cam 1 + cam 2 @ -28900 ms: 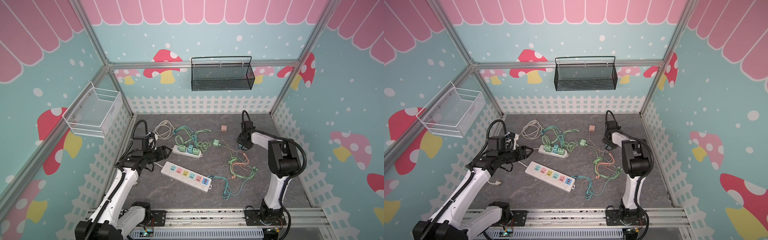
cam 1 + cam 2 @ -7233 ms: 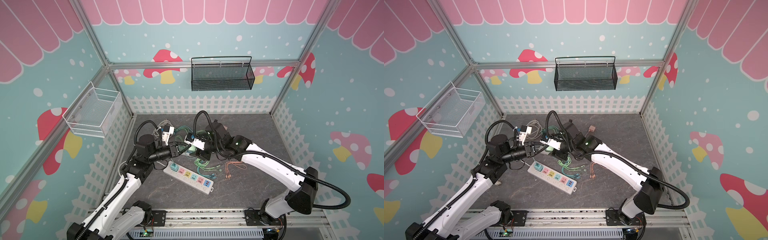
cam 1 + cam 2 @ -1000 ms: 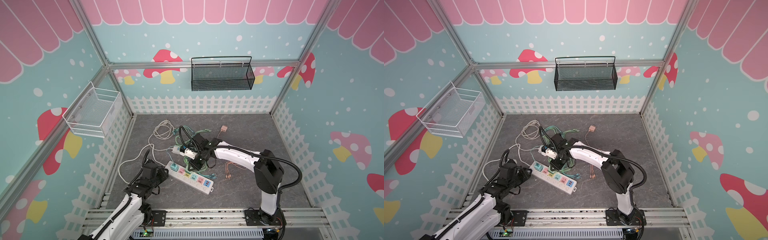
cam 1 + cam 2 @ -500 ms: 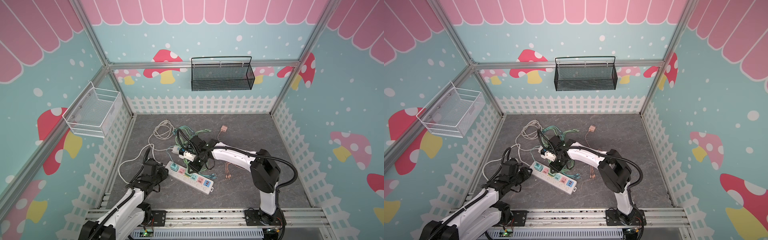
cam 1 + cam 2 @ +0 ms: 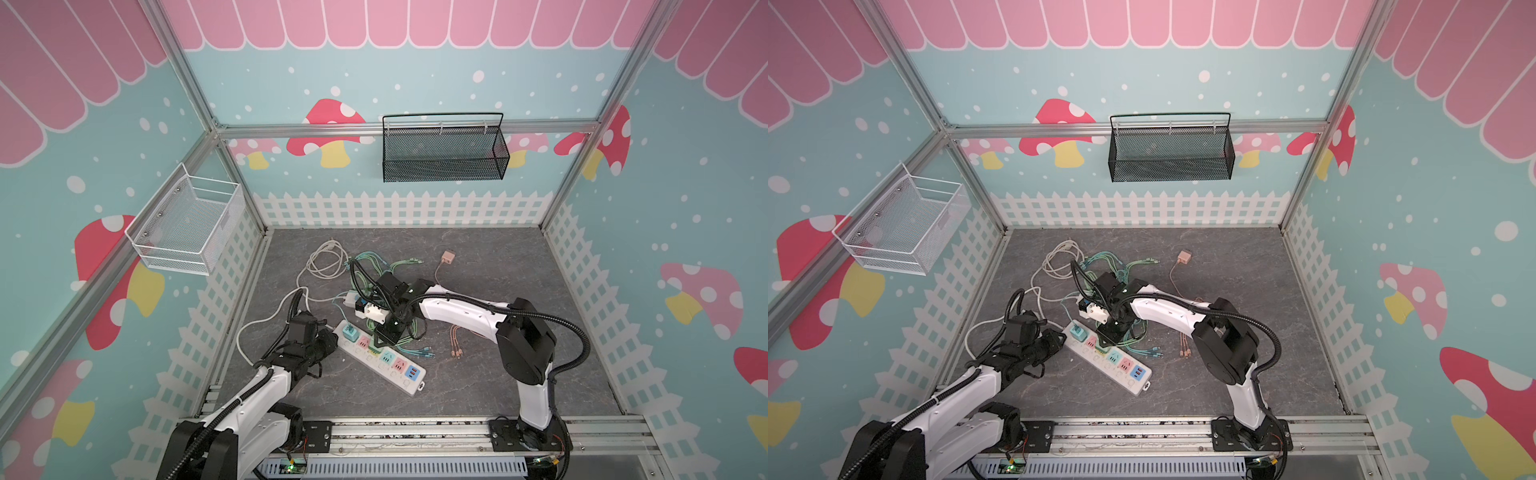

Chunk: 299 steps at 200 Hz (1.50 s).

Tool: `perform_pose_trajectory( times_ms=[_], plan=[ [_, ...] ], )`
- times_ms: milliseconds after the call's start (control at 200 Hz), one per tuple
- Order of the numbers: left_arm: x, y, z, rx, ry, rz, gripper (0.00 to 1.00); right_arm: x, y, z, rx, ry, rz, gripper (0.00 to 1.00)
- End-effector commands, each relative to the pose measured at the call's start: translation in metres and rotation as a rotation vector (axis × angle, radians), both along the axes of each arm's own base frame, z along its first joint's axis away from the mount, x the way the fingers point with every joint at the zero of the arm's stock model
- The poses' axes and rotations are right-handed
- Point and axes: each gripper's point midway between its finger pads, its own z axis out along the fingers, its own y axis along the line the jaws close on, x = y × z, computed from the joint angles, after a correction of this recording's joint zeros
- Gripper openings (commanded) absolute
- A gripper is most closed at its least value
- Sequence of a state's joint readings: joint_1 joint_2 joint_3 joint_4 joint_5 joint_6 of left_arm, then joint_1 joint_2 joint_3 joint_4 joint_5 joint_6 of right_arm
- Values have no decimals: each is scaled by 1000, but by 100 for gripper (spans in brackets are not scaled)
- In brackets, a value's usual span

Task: Insert the plug
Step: 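Align the green charger prongs over the socket beside the teal charger with right gripper, then press the green charger down into the socket with the right gripper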

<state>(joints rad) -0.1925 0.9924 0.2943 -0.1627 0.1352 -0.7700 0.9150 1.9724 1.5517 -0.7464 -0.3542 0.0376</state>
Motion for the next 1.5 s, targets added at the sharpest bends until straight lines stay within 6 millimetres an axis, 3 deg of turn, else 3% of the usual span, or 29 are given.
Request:
perform_pose_trajectory(
  times_ms=[0,400,1491],
  plan=[
    [-12,1,-13,13,66,-13,29,-2,-4,-8,-56,-14,20,13],
    [-14,1,-15,6,72,-11,29,13,-12,-13,-182,-141,-70,13],
    [-15,1,-16,-4,75,-11,28,-2,-11,-37,-329,-243,-77,13]
  ],
)
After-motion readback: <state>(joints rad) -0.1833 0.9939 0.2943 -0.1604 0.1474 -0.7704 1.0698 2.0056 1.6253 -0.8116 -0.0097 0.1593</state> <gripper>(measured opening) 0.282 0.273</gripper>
